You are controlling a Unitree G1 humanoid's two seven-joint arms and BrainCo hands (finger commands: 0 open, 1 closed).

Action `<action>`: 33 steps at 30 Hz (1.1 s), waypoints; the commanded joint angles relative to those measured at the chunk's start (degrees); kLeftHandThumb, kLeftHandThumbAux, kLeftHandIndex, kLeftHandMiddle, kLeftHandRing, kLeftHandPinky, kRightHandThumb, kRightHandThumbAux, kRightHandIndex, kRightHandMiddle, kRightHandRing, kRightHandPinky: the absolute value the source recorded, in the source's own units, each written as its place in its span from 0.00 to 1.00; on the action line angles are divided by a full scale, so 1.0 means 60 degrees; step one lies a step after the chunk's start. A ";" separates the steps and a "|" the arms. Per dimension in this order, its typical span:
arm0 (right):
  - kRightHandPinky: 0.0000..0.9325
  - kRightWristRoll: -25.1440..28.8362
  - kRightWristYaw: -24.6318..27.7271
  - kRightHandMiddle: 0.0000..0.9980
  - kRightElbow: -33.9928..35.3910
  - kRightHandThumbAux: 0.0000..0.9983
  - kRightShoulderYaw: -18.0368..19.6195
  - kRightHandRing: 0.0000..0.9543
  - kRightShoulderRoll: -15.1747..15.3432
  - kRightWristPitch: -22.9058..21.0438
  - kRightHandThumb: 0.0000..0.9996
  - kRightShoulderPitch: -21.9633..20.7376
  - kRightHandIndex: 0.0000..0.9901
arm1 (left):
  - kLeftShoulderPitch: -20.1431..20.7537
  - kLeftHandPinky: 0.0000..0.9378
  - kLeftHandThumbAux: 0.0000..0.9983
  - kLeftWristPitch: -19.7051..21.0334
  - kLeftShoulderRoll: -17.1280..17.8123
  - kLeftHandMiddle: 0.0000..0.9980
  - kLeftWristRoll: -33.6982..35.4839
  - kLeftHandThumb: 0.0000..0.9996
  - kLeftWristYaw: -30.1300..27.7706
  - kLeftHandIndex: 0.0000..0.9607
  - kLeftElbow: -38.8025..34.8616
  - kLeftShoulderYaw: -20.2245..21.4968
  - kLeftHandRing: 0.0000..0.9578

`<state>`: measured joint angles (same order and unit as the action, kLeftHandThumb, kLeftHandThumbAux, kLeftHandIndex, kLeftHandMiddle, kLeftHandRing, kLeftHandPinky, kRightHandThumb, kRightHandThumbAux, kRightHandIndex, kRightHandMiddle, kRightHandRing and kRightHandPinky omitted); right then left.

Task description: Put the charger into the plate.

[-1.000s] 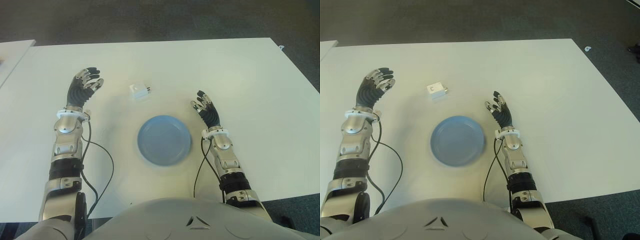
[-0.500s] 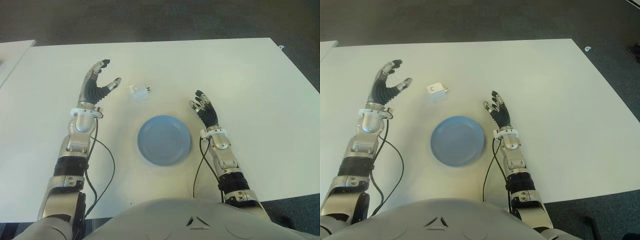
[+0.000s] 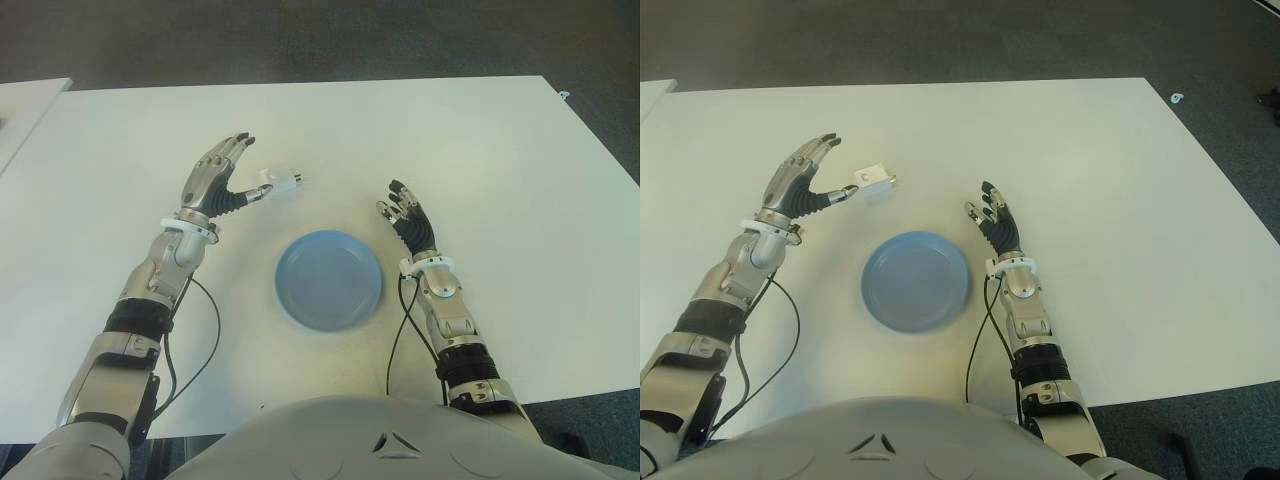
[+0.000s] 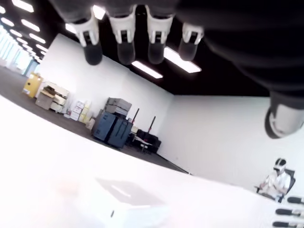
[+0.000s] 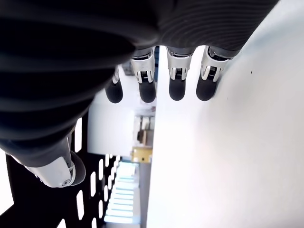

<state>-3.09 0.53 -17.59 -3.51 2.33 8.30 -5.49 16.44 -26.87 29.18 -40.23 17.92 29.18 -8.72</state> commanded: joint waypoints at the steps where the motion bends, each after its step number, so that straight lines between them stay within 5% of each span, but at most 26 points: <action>1: 0.10 -0.0027 0.0080 0.05 0.0002 0.57 -0.0026 0.06 -0.0024 -0.0305 0.19 0.0014 0.02 | 0.0222 0.00 0.32 0.0192 0.0157 0.00 -0.0485 0.13 0.0044 0.00 0.0284 -0.0529 0.00; 33: 0.12 -0.0001 0.0227 0.07 0.0119 0.59 0.0065 0.08 0.0102 -0.0402 0.19 0.0070 0.01 | 0.0716 0.00 0.26 0.0685 -0.0132 0.00 0.0107 0.08 -0.1032 0.00 0.0598 -0.1361 0.00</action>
<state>-2.98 1.54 -17.00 -3.28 2.76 7.56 -5.47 20.23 -23.61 29.26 -40.61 13.49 31.54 -16.41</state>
